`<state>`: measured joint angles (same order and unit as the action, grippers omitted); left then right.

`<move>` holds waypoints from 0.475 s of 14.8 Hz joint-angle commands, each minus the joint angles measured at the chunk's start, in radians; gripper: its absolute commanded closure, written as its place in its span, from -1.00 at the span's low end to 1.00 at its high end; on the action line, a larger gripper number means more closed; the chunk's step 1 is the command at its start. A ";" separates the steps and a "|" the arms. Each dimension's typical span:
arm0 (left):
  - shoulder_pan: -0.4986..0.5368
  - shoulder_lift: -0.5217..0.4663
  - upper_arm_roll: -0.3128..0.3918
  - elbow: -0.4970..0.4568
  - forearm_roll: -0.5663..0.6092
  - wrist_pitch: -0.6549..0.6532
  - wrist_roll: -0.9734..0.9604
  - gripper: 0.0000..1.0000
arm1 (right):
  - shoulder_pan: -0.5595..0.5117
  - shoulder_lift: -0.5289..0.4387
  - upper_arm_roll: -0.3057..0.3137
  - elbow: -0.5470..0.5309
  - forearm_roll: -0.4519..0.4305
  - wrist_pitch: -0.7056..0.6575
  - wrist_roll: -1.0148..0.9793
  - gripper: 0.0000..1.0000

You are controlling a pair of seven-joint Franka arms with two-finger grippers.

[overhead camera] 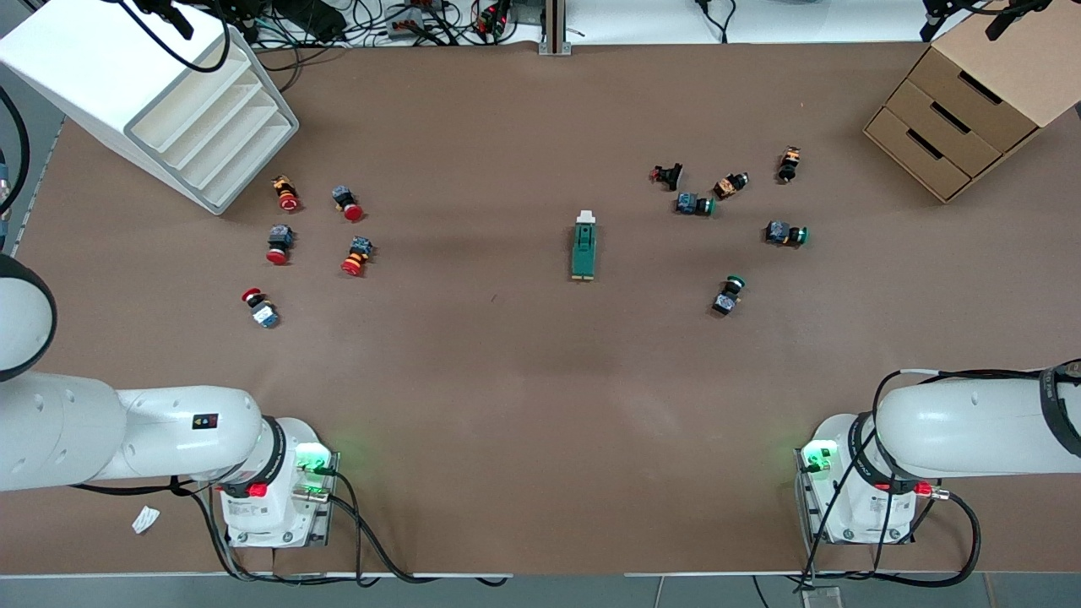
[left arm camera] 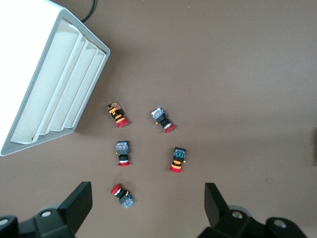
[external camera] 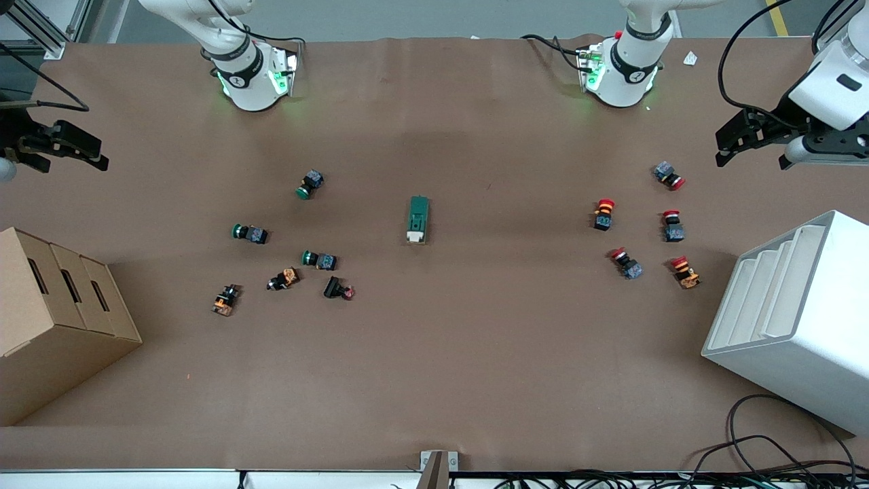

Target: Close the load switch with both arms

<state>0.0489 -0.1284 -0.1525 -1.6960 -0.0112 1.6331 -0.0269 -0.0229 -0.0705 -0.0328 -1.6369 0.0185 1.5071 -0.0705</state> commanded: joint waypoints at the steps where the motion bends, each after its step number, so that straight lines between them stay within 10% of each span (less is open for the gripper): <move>1: 0.005 -0.002 -0.001 0.027 -0.013 -0.019 0.015 -1.00 | -0.009 -0.047 0.008 -0.043 0.009 0.007 -0.006 -1.00; 7: 0.003 0.000 -0.001 0.027 -0.015 -0.033 0.015 -1.00 | -0.012 -0.069 0.004 -0.041 0.009 0.004 -0.008 -1.00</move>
